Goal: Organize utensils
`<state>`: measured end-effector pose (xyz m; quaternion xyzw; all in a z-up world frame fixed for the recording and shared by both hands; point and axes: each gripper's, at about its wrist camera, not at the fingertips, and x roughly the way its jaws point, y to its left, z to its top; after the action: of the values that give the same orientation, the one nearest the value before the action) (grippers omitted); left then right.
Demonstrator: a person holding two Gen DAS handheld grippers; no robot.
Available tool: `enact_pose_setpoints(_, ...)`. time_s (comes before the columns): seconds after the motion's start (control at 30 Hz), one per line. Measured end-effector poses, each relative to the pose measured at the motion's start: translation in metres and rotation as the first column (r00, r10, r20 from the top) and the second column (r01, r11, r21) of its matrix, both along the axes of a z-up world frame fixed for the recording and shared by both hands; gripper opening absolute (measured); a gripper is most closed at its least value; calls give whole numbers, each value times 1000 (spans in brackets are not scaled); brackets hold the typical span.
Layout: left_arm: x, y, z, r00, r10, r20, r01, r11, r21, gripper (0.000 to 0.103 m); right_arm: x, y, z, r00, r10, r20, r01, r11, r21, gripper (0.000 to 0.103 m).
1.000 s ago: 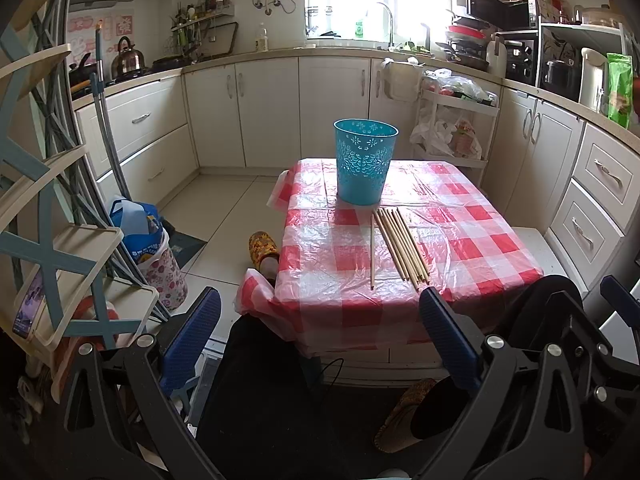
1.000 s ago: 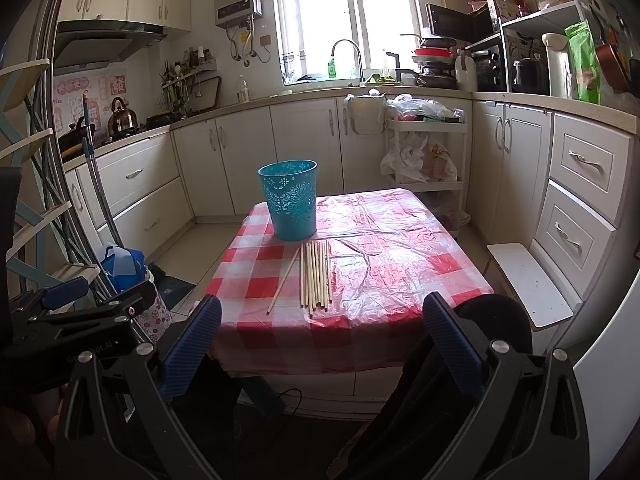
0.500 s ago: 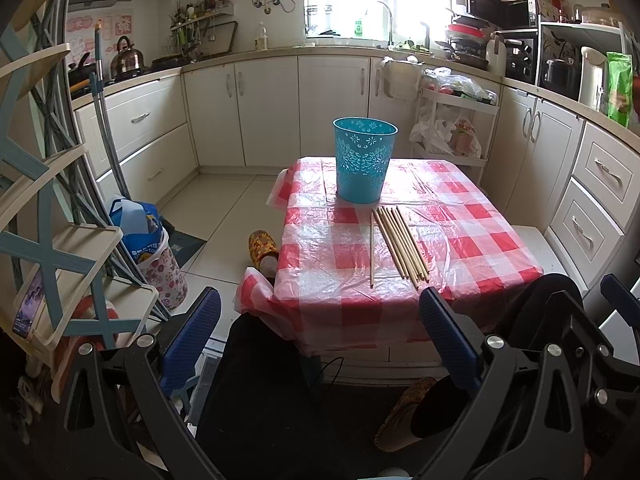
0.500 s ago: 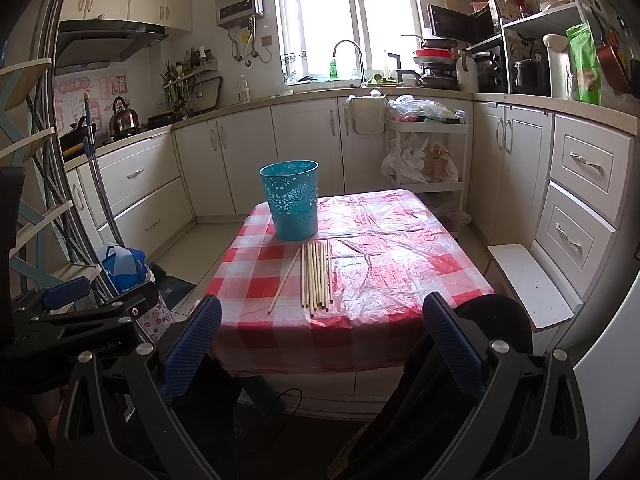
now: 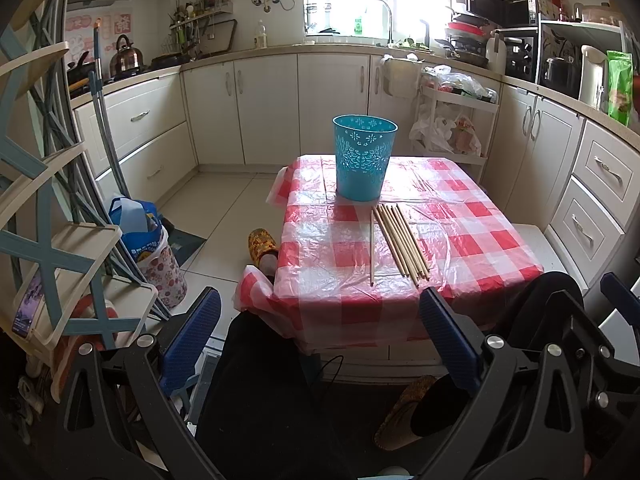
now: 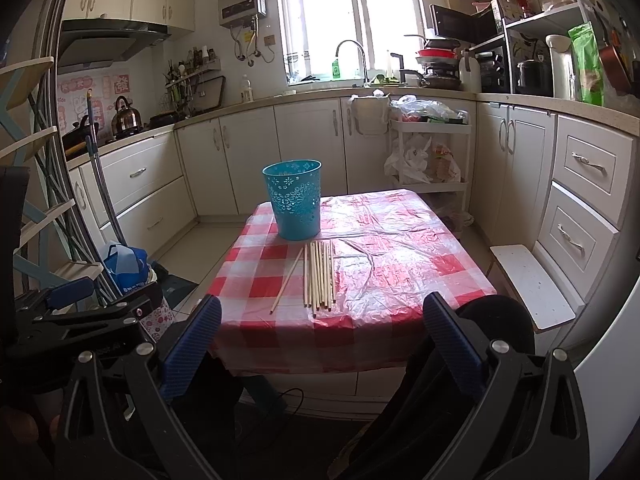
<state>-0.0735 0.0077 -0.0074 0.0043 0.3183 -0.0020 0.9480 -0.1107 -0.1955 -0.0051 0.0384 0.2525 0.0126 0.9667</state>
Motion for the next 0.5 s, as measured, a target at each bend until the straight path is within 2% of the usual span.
enact_pose_setpoints(0.23, -1, 0, -5, 1000, -2, -9, 2, 1000, -1, 95, 2, 2, -2, 1000, 4, -10, -4, 1000, 5, 97)
enact_pose_setpoints(0.5, 24, 4, -14, 999, -18, -50, 17, 1000, -25, 95, 24, 1, -7, 999, 25, -46, -24, 1000, 15, 97)
